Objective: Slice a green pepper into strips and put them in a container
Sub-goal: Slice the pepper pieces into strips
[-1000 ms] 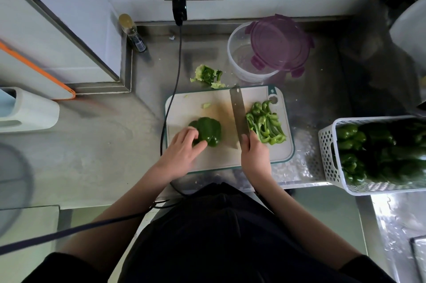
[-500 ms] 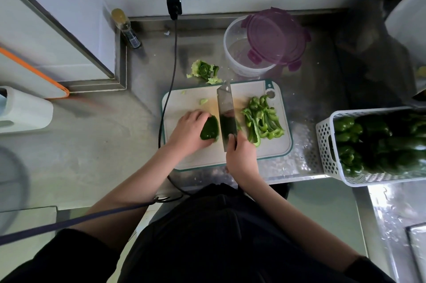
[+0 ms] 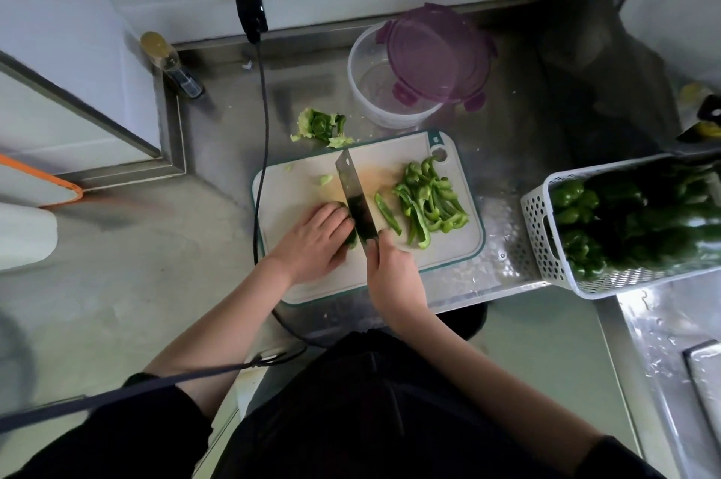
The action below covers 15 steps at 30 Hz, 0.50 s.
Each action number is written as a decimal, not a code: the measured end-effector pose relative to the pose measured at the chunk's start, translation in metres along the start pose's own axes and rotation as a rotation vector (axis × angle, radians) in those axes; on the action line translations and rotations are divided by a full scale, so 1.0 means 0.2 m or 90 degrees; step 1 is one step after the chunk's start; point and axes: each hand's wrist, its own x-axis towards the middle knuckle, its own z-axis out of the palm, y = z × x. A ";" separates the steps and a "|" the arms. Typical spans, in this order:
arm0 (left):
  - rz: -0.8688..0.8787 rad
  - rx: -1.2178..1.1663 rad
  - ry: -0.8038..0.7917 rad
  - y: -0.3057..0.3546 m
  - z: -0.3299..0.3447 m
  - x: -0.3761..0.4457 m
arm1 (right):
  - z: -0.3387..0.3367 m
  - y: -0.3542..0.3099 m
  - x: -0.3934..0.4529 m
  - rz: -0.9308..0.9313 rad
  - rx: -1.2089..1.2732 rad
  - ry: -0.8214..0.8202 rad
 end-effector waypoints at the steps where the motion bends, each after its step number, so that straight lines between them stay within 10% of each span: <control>1: -0.004 -0.002 0.008 0.00 0.01 -0.01 | 0.00 0.00 0.00 0.005 -0.006 -0.004; 15: -0.055 -0.063 0.009 0.02 0.03 -0.03 | 0.02 -0.02 0.02 0.011 -0.030 -0.003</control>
